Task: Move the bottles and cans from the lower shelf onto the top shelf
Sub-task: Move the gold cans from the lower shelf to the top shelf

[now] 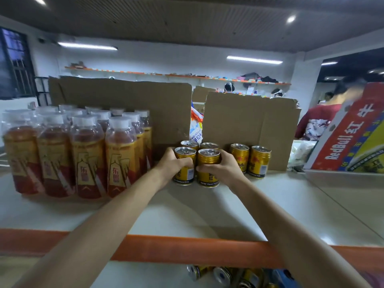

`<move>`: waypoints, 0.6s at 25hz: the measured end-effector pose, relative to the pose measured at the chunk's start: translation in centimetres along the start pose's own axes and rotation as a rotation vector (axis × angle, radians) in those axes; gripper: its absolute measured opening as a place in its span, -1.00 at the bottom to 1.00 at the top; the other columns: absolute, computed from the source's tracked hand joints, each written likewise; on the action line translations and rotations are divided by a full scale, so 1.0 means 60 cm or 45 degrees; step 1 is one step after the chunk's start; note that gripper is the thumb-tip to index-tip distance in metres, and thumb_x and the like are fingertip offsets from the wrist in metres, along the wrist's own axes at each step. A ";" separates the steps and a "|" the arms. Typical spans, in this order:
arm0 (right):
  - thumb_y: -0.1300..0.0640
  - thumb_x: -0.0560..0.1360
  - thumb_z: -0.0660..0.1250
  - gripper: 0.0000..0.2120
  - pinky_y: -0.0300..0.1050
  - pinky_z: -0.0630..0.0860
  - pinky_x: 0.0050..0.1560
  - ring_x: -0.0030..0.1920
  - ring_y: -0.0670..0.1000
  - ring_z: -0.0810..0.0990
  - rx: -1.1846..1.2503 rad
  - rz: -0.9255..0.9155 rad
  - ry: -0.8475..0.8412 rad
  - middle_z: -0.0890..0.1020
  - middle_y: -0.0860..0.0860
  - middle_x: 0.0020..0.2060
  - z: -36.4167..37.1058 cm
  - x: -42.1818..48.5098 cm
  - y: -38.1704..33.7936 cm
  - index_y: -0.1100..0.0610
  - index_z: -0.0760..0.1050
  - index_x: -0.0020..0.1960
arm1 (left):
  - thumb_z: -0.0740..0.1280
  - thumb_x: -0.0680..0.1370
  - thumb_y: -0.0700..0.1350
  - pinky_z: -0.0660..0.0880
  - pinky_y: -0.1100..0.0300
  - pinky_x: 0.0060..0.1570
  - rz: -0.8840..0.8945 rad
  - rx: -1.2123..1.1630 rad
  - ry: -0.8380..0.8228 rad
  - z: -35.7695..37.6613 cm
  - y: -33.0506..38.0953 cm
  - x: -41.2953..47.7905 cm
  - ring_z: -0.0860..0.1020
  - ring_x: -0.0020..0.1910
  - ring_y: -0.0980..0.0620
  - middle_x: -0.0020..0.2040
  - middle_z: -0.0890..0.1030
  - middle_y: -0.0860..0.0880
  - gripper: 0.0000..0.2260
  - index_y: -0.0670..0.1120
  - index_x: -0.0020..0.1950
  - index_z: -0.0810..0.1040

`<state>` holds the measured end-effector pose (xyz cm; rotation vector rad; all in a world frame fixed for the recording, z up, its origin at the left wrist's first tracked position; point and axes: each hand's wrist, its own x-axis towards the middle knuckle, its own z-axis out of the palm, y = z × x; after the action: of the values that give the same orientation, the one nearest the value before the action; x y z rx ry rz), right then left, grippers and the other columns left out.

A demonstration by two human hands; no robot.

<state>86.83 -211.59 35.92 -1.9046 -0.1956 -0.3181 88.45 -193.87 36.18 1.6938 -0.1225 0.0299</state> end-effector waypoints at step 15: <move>0.20 0.18 0.67 -0.26 -0.21 0.56 -0.01 0.07 -0.08 0.60 -0.034 -0.035 0.114 0.59 -0.03 0.08 0.002 0.005 0.025 0.06 0.33 0.20 | 0.51 0.05 0.03 0.51 0.00 0.19 0.080 0.003 0.000 0.009 -0.015 0.000 0.55 0.19 -0.05 0.20 0.55 -0.11 -0.12 -0.11 0.33 0.31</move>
<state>87.56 -211.99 34.64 -1.9108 -0.1590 -0.4256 88.54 -194.27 35.22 1.6921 -0.1761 0.0769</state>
